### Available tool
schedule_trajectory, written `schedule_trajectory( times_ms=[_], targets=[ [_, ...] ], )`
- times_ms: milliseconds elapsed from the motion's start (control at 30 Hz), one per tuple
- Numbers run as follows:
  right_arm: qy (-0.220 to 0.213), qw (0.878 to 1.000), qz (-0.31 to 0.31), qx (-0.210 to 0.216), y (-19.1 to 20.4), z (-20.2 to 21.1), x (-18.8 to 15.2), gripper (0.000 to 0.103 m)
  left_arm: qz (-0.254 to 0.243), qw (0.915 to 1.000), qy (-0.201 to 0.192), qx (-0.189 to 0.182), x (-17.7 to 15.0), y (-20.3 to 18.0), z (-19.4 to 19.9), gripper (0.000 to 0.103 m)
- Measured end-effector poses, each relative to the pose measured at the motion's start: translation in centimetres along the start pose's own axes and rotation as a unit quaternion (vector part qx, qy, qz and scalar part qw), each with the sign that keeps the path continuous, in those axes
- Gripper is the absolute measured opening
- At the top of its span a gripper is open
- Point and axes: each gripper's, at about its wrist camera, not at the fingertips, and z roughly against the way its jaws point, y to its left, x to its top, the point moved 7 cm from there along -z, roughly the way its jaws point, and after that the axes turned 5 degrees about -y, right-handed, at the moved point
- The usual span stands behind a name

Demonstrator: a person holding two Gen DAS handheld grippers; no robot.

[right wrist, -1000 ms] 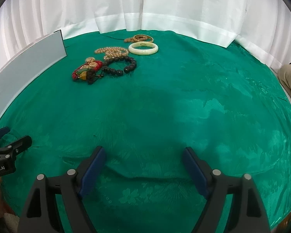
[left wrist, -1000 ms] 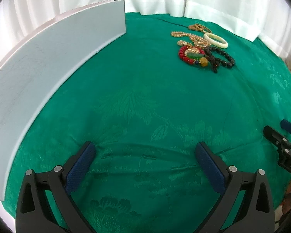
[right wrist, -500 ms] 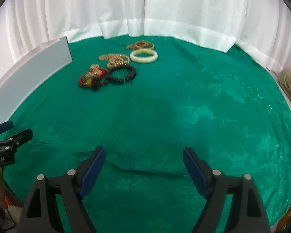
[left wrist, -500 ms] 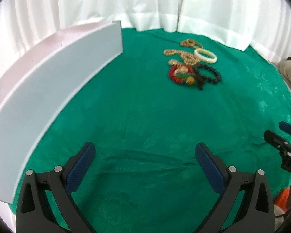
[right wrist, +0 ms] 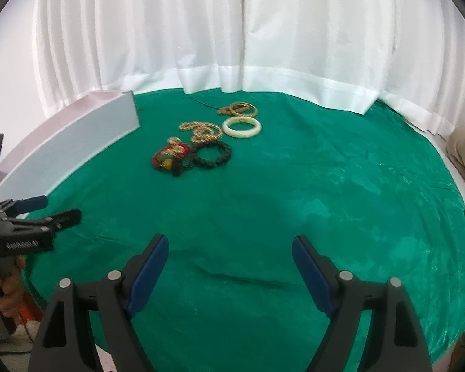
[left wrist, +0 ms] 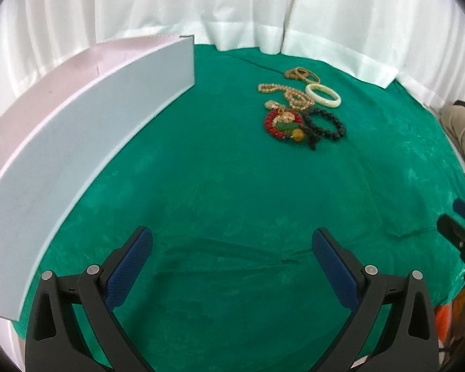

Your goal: Organize jewelry

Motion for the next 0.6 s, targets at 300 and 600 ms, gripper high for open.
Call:
schedule_trajectory(
  times_ms=[300, 600],
  targets=[
    [0.022, 0.999, -0.029, 0.016, -0.4, -0.5, -1.6, 0.084, -0.02, 0.9993, 0.021, -0.025, 2.2, -1.0, -2.4, 0.102],
    [0.025, 0.999, -0.03, 0.025, -0.1, -0.5, -2.1, 0.084, -0.067, 0.9949, 0.014, -0.074, 6.4, -7.3, -6.5, 0.099]
  ],
)
